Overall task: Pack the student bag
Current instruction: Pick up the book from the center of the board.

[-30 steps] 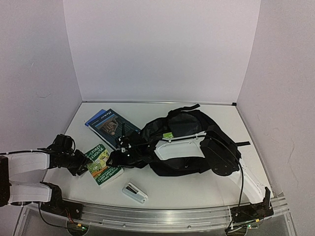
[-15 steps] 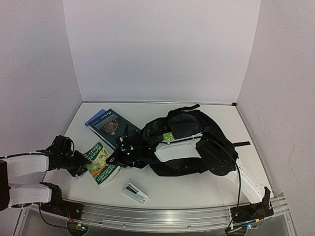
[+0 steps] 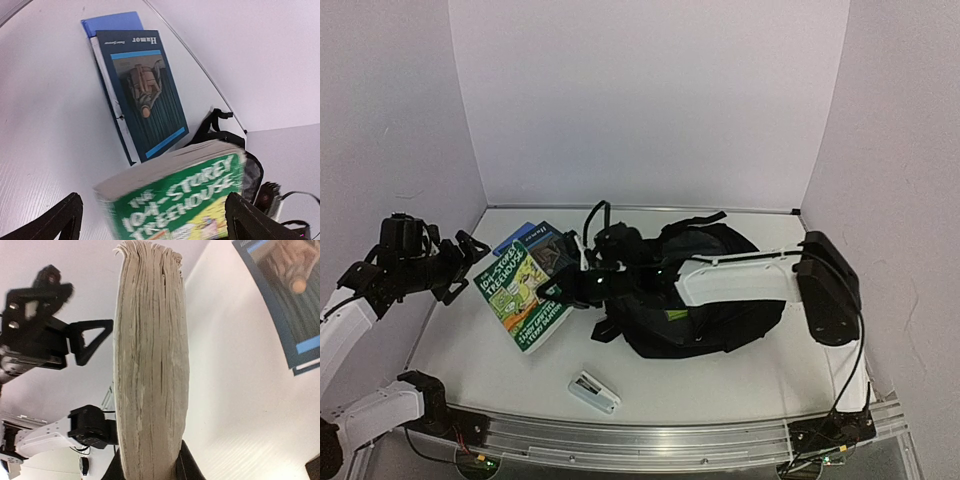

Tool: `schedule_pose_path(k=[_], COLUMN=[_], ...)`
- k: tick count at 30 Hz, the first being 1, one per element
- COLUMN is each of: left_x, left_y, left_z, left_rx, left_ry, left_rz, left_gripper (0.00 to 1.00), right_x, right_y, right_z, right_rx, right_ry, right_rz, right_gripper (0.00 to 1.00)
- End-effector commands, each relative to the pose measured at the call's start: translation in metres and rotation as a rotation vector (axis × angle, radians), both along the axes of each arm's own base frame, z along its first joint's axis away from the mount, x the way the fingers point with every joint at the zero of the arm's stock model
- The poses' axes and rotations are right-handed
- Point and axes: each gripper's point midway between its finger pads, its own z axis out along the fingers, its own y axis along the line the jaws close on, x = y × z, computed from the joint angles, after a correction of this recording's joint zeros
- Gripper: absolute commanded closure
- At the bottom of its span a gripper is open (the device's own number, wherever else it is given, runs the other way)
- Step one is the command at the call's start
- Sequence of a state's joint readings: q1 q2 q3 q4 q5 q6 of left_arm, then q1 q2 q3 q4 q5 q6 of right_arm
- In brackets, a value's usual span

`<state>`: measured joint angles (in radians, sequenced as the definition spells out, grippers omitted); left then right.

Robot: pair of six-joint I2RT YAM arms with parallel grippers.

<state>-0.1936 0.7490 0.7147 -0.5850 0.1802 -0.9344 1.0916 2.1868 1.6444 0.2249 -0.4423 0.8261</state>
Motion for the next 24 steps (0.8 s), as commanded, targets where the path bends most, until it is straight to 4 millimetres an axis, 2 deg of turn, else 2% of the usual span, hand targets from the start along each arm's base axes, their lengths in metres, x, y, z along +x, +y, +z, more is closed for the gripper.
schedule_pose_path(k=[1, 2, 5, 6, 7, 8, 11, 15, 17, 21, 24], left_x=[0.003, 0.007, 0.012, 0.013, 0.013, 0.012, 0.009, 0.0, -0.003, 0.0, -0.009], left_y=[-0.021, -0.026, -0.058, -0.064, -0.076, -0.087, -0.107, -0.152, -0.167, -0.183, -0.193], left_z=[0.027, 0.031, 0.055, 0.061, 0.069, 0.078, 0.085, 0.077, 0.074, 0.075, 0.081], left_rx=[0.09, 0.095, 0.031, 0.019, -0.017, -0.047, -0.084, -0.067, -0.068, -0.116, -0.171], left_ry=[-0.069, -0.084, -0.183, -0.209, -0.24, -0.276, -0.295, -0.25, -0.241, -0.25, -0.264], left_rz=[-0.218, -0.256, -0.443, -0.481, -0.55, -0.621, -0.739, -0.929, -0.982, -1.035, -1.103], left_gripper=[0.01, 0.01, 0.0, 0.0, 0.0, 0.0, 0.0, 0.0, 0.0, 0.0, 0.02], right_x=[0.035, 0.036, 0.048, 0.048, 0.045, 0.047, 0.039, 0.012, 0.005, -0.01, -0.015], right_y=[-0.054, -0.061, -0.101, -0.108, -0.121, -0.137, -0.16, -0.177, -0.181, -0.187, -0.187], right_z=[0.13, 0.132, 0.138, 0.133, 0.138, 0.13, 0.133, 0.133, 0.132, 0.133, 0.131], right_rx=[0.228, 0.23, 0.222, 0.214, 0.221, 0.201, 0.184, 0.142, 0.128, 0.139, 0.147], right_ry=[-0.217, -0.218, -0.245, -0.24, -0.243, -0.229, -0.248, -0.264, -0.266, -0.267, -0.26], right_rz=[-0.038, -0.026, -0.004, 0.009, 0.041, 0.057, 0.101, 0.198, 0.222, 0.276, 0.305], right_gripper=[1.0, 1.0, 1.0, 1.0, 1.0, 1.0, 1.0, 1.0, 1.0, 1.0, 1.0])
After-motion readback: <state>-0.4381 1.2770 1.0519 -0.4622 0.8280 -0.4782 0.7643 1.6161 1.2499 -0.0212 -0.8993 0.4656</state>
